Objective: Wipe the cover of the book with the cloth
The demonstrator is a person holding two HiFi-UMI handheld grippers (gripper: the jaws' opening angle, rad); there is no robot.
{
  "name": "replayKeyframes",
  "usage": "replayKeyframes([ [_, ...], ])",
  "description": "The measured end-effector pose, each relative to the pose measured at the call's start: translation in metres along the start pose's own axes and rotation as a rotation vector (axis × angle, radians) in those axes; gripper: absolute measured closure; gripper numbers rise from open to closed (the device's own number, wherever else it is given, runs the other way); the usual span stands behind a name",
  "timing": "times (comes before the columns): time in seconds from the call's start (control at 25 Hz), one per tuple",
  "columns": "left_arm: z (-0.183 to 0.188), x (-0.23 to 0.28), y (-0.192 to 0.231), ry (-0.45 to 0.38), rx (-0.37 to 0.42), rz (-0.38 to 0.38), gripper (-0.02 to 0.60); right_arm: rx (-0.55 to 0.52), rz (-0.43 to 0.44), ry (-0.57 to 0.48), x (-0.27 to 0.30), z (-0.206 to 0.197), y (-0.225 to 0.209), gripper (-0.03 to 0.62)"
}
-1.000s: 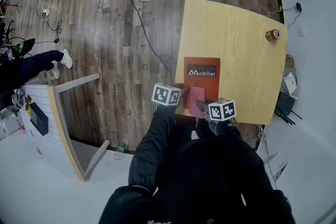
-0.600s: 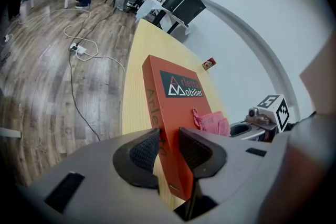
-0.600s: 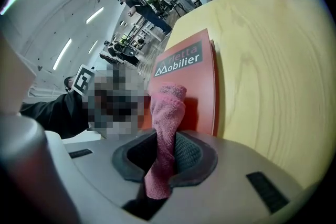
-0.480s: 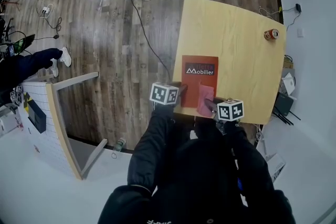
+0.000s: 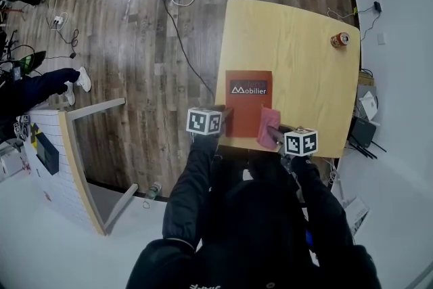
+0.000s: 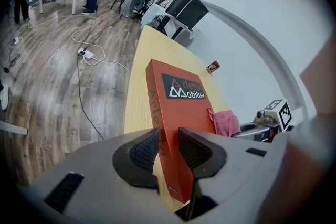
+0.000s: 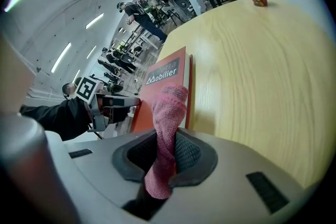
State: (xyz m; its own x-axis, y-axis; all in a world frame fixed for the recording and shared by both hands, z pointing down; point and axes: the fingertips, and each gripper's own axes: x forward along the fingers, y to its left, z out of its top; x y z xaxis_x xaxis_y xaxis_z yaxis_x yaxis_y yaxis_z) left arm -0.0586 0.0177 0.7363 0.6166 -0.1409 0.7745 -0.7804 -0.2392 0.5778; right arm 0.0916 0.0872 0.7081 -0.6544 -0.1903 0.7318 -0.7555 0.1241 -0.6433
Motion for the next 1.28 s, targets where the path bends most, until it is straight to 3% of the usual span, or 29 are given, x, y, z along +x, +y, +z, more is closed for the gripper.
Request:
replayKeyframes([
  [0.32, 0.007, -0.032, -0.010, -0.183, -0.008, 0.138, 0.451, -0.039, 0.074, -0.127, -0.043, 0.025, 0.026, 0.516],
  [0.56, 0.026, -0.081, -0.069, -0.401, 0.037, 0.176, 0.463, -0.140, 0.060, -0.213, -0.091, 0.047, 0.055, 0.516],
  [0.84, 0.040, -0.123, -0.175, -0.577, 0.197, 0.165, 0.534, -0.346, 0.012, -0.360, -0.162, 0.069, 0.109, 0.516],
  [1.12, 0.092, -0.202, -0.269, -0.827, 0.395, 0.194, 0.546, -0.626, -0.026, -0.569, -0.235, 0.101, 0.173, 0.516],
  [1.28, 0.091, -0.231, -0.305, -0.918, 0.434, 0.223, 0.548, -0.718, -0.042, -0.678, -0.273, 0.108, 0.204, 0.516],
])
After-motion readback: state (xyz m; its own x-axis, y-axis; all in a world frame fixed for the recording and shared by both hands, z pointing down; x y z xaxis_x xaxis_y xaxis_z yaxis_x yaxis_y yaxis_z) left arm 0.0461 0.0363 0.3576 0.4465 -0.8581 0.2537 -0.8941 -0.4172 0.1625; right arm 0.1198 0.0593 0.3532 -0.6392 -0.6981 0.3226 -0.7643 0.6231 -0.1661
